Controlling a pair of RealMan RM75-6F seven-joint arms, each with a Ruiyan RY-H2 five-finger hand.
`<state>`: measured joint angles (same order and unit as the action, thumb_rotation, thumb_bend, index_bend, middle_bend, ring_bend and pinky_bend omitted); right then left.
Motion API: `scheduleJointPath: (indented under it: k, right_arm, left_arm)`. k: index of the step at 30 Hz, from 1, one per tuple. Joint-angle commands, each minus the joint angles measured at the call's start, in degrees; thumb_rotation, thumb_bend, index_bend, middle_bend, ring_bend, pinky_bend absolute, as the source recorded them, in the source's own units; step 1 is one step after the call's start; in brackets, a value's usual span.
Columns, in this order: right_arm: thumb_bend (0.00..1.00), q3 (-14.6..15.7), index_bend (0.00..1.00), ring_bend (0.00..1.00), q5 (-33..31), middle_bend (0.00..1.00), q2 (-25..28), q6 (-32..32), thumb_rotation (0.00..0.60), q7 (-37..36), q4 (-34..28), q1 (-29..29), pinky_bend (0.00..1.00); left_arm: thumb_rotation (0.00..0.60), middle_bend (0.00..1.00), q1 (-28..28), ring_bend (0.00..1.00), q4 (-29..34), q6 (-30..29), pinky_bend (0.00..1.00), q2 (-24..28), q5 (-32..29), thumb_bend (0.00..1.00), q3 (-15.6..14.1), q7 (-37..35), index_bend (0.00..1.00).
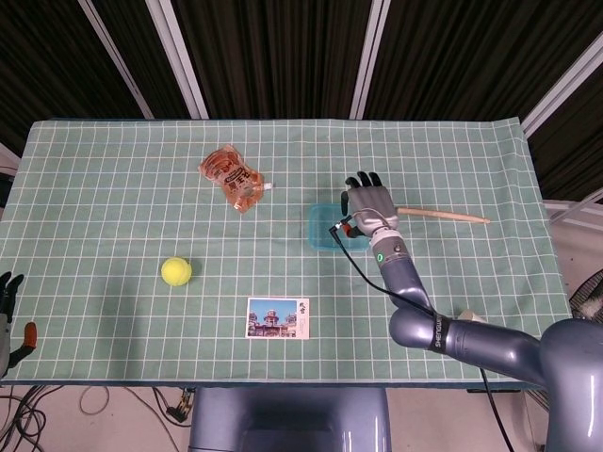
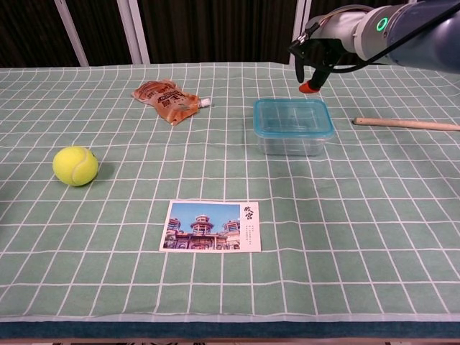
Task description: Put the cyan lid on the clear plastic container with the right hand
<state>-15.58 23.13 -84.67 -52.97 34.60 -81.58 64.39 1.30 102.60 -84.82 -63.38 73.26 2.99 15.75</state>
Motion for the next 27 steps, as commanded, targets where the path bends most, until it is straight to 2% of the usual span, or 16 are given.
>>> scheduleJointPath:
  k: [1, 8, 27]
  right_arm:
    - [0.41, 0.24, 0.56, 0.01, 1.51, 0.19, -0.02, 0.06, 0.6, -1.37, 0.1, -0.95, 0.0]
    - [0.48, 1.07, 0.57, 0.01, 2.85, 0.2, 0.88, 0.7, 0.6, -2.24, -0.03, -2.24, 0.0]
    - [0.5, 5.28, 0.6, 0.01, 7.5, 0.19, 3.52, 0.6, 0.6, -3.87, -3.32, -6.94, 0.0]
  left_arm:
    - [0.6, 0.0, 0.01, 0.0, -0.06, -0.04, 0.0, -0.06, -0.01, 0.5, 0.01, 0.08, 0.04]
    - [0.6, 0.0, 0.04, 0.0, -0.19, 0.0, 0.0, -0.24, -0.29, 0.5, 0.06, 0.37, 0.04]
    - [0.6, 0.0, 0.04, 0.0, -0.37, -0.13, 0.0, -0.4, -0.24, 0.5, 0.05, 0.49, 0.04]
